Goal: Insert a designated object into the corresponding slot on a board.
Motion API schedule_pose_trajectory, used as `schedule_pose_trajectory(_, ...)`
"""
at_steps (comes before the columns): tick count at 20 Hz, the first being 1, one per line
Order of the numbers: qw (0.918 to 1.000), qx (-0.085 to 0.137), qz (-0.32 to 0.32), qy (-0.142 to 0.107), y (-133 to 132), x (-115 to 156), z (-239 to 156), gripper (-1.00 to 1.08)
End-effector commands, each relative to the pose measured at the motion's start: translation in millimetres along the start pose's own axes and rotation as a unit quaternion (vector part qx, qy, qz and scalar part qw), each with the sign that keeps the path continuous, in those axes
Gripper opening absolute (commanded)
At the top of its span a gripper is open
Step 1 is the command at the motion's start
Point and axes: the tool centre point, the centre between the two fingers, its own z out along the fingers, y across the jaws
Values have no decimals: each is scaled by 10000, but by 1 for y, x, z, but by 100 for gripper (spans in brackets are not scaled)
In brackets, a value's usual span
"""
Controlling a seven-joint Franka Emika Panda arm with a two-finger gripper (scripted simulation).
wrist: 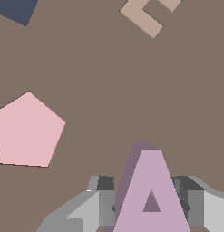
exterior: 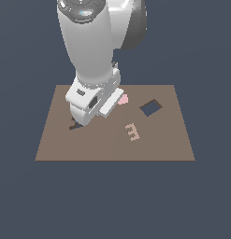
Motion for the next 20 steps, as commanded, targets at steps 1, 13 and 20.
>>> schedule_pose_trajectory(1,9993,-2,-381,1,12,-9,0,-100)
schedule_pose_trajectory(13,9840,-3,-1779,-1,62,-34,-1,-100)
schedule_pose_trajectory(20,9744,-2,-2249,-2,80,-38,-2,-100)
